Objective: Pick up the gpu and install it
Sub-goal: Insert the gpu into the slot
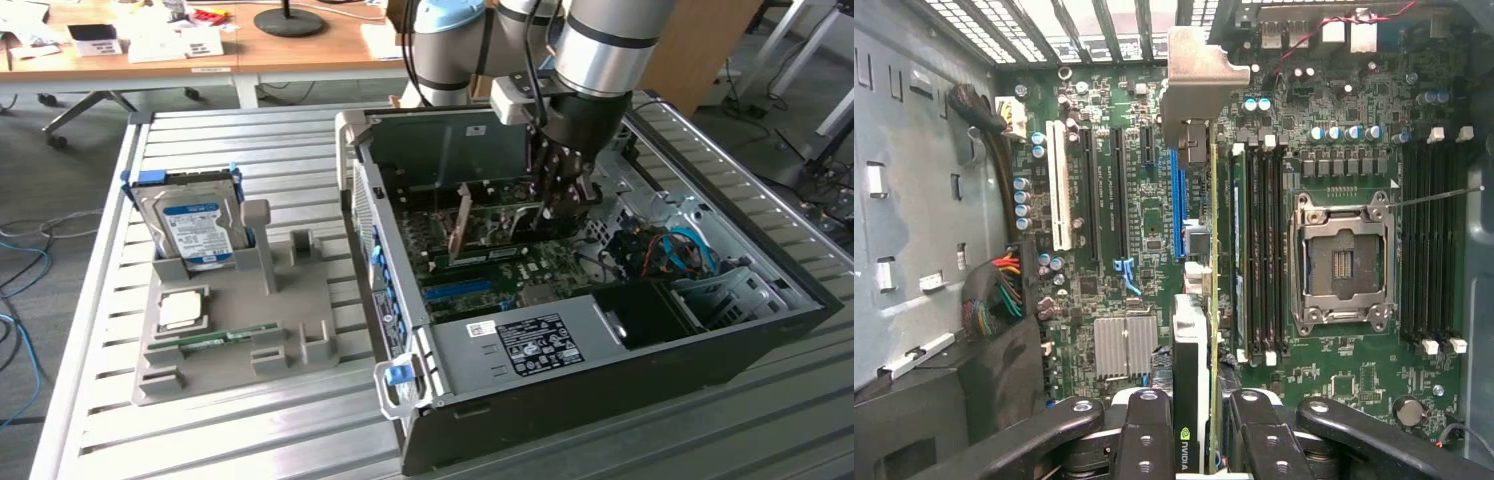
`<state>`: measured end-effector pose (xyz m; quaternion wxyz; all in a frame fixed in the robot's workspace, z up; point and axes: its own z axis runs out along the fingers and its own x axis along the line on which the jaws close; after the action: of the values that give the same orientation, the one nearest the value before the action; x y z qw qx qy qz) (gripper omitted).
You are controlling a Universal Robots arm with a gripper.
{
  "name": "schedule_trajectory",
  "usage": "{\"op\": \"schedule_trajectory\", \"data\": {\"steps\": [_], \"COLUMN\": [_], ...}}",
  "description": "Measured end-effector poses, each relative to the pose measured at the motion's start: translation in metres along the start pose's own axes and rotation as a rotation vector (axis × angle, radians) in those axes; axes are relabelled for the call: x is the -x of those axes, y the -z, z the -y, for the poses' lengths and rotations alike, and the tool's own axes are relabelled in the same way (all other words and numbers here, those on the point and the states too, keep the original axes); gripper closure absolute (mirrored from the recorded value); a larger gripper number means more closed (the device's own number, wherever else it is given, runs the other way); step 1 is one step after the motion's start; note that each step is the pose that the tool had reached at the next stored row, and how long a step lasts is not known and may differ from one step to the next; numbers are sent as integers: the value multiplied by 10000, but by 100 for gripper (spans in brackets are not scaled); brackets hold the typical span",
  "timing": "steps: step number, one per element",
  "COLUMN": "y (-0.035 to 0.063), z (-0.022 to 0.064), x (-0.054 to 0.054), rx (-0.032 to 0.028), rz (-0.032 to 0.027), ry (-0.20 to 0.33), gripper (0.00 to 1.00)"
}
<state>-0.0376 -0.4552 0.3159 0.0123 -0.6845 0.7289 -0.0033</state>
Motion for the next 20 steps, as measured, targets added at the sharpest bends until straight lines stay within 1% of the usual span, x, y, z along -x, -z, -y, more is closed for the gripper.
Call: {"op": "schedule_trajectory", "data": {"steps": [3, 7, 11, 17, 20], "y": [0, 2, 3, 2, -15], "z": [-9, -79, -123, -128, -128], "x": [-1, -5, -7, -8, -8], "rx": [0, 0, -2, -2, -3], "rz": [0, 0, 0, 0, 1], "ry": [-2, 0, -1, 0, 4], "gripper": [73, 73, 73, 73, 73]}}
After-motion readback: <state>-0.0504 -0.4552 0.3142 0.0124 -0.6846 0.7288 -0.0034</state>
